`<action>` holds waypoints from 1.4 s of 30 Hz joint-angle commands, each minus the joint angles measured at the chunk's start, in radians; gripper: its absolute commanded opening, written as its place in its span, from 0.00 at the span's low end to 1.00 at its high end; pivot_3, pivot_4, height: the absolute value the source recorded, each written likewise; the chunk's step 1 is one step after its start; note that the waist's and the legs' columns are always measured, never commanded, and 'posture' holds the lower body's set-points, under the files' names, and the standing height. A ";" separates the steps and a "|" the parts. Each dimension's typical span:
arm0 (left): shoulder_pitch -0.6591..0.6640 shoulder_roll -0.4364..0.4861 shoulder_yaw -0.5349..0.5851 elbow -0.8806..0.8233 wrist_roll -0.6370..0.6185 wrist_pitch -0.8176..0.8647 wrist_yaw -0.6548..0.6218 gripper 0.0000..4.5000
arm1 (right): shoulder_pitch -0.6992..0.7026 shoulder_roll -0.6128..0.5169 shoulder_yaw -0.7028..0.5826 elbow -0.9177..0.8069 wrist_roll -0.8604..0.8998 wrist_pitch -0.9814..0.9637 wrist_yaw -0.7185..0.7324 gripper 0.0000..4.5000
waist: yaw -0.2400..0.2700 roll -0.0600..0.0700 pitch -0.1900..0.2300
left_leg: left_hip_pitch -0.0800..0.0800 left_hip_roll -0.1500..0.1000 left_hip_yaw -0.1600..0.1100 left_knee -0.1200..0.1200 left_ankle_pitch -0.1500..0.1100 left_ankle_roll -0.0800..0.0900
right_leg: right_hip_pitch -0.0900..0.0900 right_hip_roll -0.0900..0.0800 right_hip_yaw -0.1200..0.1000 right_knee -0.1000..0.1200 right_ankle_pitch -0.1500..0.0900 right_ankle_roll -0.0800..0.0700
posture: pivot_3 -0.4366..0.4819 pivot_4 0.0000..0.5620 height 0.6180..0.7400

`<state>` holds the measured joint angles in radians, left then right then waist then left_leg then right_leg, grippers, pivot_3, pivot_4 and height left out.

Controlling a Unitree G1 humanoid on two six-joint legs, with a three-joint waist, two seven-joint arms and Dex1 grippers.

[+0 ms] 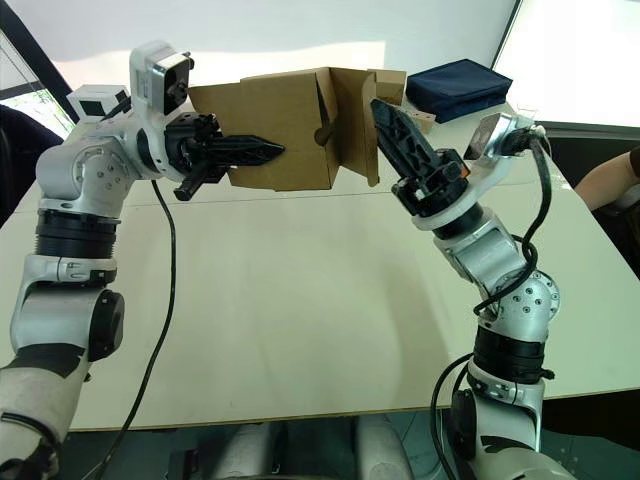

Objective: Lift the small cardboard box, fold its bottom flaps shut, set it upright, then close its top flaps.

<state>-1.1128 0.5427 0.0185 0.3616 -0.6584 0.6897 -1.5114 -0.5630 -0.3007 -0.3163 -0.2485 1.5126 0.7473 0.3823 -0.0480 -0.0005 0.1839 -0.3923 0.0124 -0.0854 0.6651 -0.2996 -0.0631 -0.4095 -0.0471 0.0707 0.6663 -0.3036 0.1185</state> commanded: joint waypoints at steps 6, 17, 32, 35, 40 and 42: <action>-0.034 0.005 0.028 -0.024 -0.018 -0.003 0.002 0.00 | -0.002 0.019 0.019 -0.002 -0.035 -0.040 0.017 0.57 | 0.000 0.000 0.000 | 0.000 0.000 0.000 0.000 0.000 0.000 | 0.000 0.000 0.000 0.000 0.000 0.000 | 0.48 0.27 1.00; -0.030 -0.004 0.024 -0.017 -0.009 -0.015 0.012 0.00 | 0.012 0.107 0.054 -0.046 -0.028 -0.072 -0.042 0.57 | 0.000 0.000 0.000 | 0.000 0.000 0.000 0.000 0.000 0.000 | 0.000 0.000 0.000 0.000 0.000 0.000 | 0.48 0.27 1.00; -0.027 -0.013 0.023 -0.019 -0.006 -0.024 0.021 0.00 | -0.009 0.159 0.100 -0.071 -0.143 -0.152 -0.114 0.57 | -0.003 0.000 0.000 | 0.000 0.000 0.000 0.000 0.000 0.000 | 0.000 0.000 0.000 0.000 0.000 0.000 | 0.48 0.27 1.00; -0.029 -0.017 0.024 -0.016 -0.004 -0.028 0.027 0.00 | -0.010 0.179 0.113 -0.081 -0.146 -0.161 -0.128 0.57 | -0.007 0.000 0.000 | 0.000 0.000 0.000 0.000 0.000 0.000 | 0.000 0.000 0.000 0.000 0.000 0.000 | 0.48 0.27 1.00; -0.034 -0.028 0.021 -0.001 0.007 -0.047 0.044 0.00 | -0.014 0.218 0.137 -0.100 -0.135 -0.171 -0.149 0.57 | -0.014 0.000 0.000 | 0.000 0.000 0.000 0.000 0.000 0.000 | 0.000 0.000 0.000 0.000 0.000 0.000 | 0.48 0.27 1.00; -0.035 -0.031 0.020 0.004 0.011 -0.053 0.046 0.00 | -0.011 0.231 0.146 -0.106 -0.135 -0.173 -0.153 0.57 | -0.019 0.000 0.000 | 0.000 0.000 -0.001 -0.001 0.000 0.000 | 0.000 0.000 0.000 0.000 0.000 0.000 | 0.48 0.27 1.00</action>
<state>-1.1128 0.5132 0.0196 0.3800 -0.6443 0.6570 -1.4686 -0.5546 -0.0834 -0.1958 -0.2997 1.3640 0.5749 0.2284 -0.0672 -0.0004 0.1839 -0.3923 0.0124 -0.0859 0.6645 -0.2994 -0.0635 -0.4097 -0.0470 0.0706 0.6663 -0.3036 0.1185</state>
